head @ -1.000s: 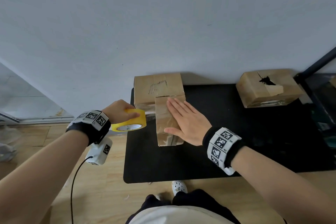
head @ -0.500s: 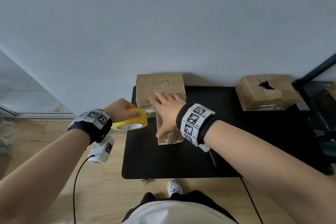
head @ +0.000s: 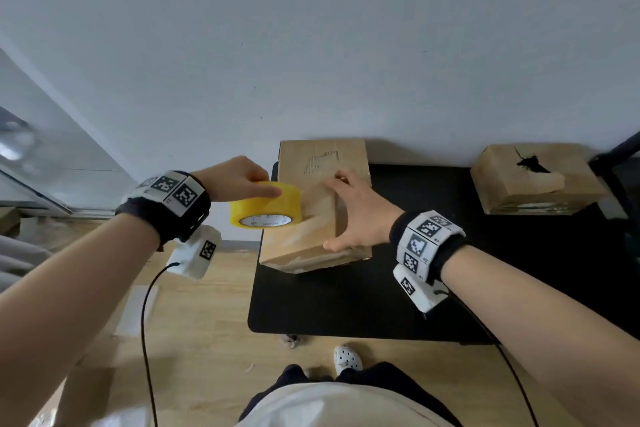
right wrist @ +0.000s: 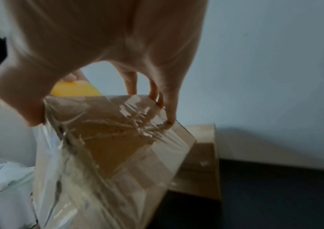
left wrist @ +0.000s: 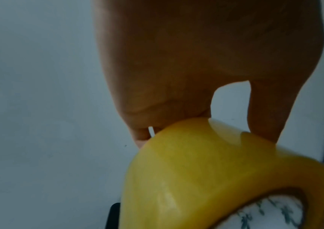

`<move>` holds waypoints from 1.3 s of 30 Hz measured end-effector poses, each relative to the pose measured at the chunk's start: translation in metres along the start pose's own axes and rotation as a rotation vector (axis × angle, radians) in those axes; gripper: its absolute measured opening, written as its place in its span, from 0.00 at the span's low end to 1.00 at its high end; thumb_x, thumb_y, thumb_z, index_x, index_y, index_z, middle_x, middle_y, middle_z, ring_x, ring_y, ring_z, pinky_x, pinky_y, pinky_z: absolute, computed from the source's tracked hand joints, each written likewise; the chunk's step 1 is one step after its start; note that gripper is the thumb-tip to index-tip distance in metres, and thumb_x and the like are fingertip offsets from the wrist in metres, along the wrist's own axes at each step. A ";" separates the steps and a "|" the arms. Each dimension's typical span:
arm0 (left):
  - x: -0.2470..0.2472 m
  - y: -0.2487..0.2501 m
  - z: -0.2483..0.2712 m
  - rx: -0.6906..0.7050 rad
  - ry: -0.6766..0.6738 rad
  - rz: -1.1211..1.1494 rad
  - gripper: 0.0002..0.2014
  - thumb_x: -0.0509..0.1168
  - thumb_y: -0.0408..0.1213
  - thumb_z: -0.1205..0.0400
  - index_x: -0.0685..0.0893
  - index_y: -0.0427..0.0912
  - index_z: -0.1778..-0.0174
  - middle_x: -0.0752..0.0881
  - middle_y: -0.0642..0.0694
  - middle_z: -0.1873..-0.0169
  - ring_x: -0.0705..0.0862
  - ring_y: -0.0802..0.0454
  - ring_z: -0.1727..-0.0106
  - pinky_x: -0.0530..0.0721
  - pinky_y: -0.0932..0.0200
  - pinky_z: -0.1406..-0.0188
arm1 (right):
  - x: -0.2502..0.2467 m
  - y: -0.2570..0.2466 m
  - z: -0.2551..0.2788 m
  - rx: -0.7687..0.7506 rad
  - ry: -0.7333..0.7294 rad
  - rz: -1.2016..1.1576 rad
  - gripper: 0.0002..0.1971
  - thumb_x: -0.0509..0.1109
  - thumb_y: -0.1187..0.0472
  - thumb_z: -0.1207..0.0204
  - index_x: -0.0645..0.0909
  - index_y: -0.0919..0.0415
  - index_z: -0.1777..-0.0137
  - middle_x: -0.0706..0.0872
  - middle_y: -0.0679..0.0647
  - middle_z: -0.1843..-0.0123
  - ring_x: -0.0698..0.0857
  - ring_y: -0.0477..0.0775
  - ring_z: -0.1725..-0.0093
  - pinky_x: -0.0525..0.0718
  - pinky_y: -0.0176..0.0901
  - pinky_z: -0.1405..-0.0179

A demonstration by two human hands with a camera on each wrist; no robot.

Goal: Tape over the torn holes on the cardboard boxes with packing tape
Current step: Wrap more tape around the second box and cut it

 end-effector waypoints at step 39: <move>0.052 0.035 -0.036 -0.038 -0.302 0.292 0.34 0.70 0.57 0.42 0.82 0.28 0.54 0.78 0.43 0.63 0.76 0.50 0.59 0.70 0.53 0.52 | 0.066 0.080 0.012 0.023 -0.037 0.129 0.65 0.80 0.36 0.41 0.41 0.57 0.15 0.47 0.52 0.15 0.48 0.51 0.16 0.44 0.39 0.22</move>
Point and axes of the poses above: each hand's wrist, its own z-axis away from the middle knuckle, its own x-axis out of the palm, y = z × x, the point moved 3 cm from there along -z, towards the middle knuckle
